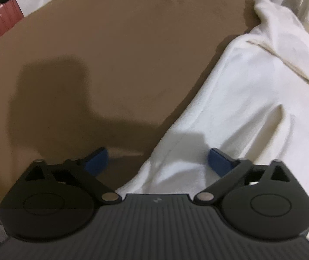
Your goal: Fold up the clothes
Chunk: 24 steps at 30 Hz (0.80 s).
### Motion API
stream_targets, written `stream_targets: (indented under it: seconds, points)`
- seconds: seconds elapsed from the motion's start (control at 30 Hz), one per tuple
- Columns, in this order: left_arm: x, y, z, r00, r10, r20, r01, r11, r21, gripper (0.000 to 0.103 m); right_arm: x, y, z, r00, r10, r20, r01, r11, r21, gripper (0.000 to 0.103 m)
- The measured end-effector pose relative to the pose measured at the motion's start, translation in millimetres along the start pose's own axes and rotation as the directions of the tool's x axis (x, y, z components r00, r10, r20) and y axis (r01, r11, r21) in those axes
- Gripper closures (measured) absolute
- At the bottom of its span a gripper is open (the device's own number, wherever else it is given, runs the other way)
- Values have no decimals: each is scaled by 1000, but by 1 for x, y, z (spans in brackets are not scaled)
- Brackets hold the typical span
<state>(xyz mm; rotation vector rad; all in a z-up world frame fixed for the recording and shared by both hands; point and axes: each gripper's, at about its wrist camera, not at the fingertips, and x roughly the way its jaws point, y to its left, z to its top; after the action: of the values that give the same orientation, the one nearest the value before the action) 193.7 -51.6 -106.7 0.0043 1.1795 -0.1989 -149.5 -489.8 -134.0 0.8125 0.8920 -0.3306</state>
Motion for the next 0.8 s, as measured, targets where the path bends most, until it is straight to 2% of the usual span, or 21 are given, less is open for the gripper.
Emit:
stream_targets:
  seconds: [0.07,0.13,0.17,0.2,0.23,0.27,0.3,0.4,0.43,0.47,0.5,0.53,0.57,0.63,0.67,0.73,0.77,0.8]
  points:
    - [-1,-1,-1,1000,7,-6,-7,1000,3,0,-4,2,-14,999,41,-3,-41,999,23,6]
    - [-6,-2,-6,1000,-26,0,26,999,33,4,-7,2,-28,992,117,-44,-115,992,60,6]
    - [-10,-5,-9,999,-44,13,43,996,73,22,-8,1,-36,985,162,-63,-156,984,90,6]
    - [-14,-8,-12,998,-63,18,60,992,114,44,-10,-1,-44,975,208,-82,-197,973,122,6]
    - [-17,-12,-16,997,-81,20,77,985,155,52,-8,-5,-53,959,261,-109,-241,955,170,6]
    - [-19,-13,-18,996,-86,20,82,982,168,67,-6,-9,-61,940,315,-132,-283,934,219,6]
    - [-20,-14,-19,996,-90,19,85,981,176,79,-3,-12,-71,919,365,-152,-317,910,267,6]
    - [-24,-18,-24,995,-101,17,95,975,202,81,-4,-4,-89,901,396,-176,-350,905,243,9]
    - [-26,-19,-26,994,-104,16,99,973,211,81,-6,2,-92,907,383,-173,-345,914,216,12]
    - [-27,-21,-27,994,-108,15,102,970,219,80,-8,7,-95,913,371,-171,-339,922,189,24]
    - [-29,-22,-29,994,-111,15,105,968,228,73,-9,13,-98,918,359,-167,-334,929,162,52]
    - [-30,-23,-30,993,-115,14,108,966,237,67,-10,18,-98,919,357,-166,-337,931,139,68]
    - [-31,-24,-32,993,-118,13,112,963,245,54,-12,24,-98,924,349,-158,-337,936,99,80]
    - [-34,-27,-35,992,-125,11,118,958,262,53,-21,40,-98,940,319,-125,-323,946,-12,81]
    - [-36,-28,-37,992,-129,10,121,955,270,57,-28,52,-97,949,300,-99,-309,947,-93,83]
    - [-45,-25,-35,983,-182,41,167,956,243,81,-41,70,-90,956,289,-48,-293,932,-215,85]
    - [-49,-23,-35,976,-209,58,191,955,228,86,-48,76,-87,953,302,-23,-298,922,-248,86]
    - [-54,-21,-34,969,-236,75,215,953,213,87,-53,81,-78,947,322,5,-309,912,-271,86]
